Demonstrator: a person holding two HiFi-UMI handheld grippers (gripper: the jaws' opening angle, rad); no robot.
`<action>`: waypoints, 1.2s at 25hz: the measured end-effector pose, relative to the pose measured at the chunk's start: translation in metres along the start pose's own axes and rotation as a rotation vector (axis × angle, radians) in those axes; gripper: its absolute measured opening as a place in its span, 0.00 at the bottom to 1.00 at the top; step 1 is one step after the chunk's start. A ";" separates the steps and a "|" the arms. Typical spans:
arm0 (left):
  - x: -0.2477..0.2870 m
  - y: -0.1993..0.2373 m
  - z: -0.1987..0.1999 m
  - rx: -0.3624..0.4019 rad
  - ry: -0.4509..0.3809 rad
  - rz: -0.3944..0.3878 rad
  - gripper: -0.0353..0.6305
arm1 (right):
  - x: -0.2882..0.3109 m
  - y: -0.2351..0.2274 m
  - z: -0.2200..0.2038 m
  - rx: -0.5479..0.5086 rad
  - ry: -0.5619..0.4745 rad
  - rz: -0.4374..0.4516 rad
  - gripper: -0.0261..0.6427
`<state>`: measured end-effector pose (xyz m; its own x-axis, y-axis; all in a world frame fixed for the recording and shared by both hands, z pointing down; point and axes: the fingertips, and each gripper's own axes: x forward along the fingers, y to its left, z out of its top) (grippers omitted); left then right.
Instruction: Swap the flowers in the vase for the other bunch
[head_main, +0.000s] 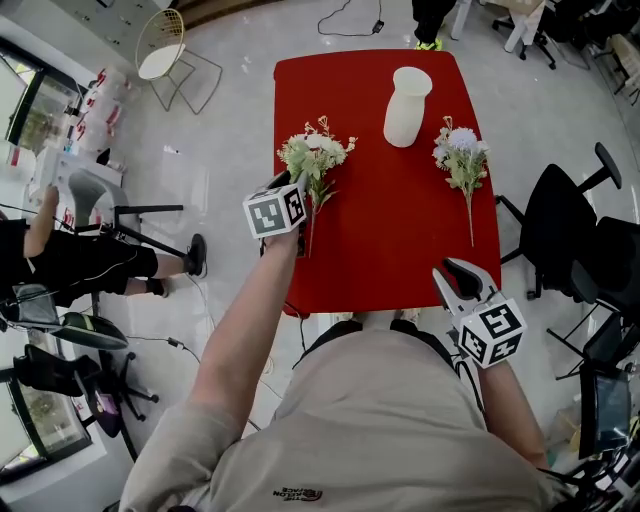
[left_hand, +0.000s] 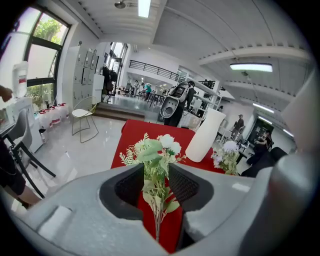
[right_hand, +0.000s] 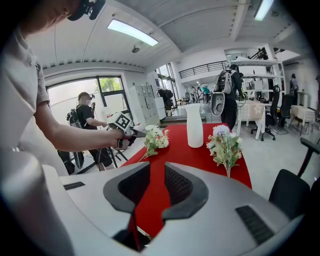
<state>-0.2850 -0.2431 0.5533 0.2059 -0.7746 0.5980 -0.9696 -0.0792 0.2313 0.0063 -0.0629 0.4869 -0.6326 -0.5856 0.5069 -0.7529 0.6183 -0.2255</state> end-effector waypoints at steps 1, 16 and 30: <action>-0.006 -0.003 0.001 0.004 -0.013 0.001 0.27 | -0.001 -0.001 0.001 -0.001 -0.002 0.001 0.18; -0.069 -0.056 -0.009 -0.002 -0.062 -0.041 0.27 | -0.012 -0.020 0.006 -0.004 -0.023 0.010 0.18; -0.051 -0.217 -0.013 0.084 -0.033 -0.330 0.27 | -0.047 -0.061 -0.002 0.016 -0.038 -0.035 0.18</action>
<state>-0.0835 -0.1777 0.4826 0.5073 -0.7182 0.4762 -0.8592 -0.3793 0.3433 0.0824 -0.0721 0.4785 -0.6119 -0.6267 0.4825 -0.7774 0.5887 -0.2214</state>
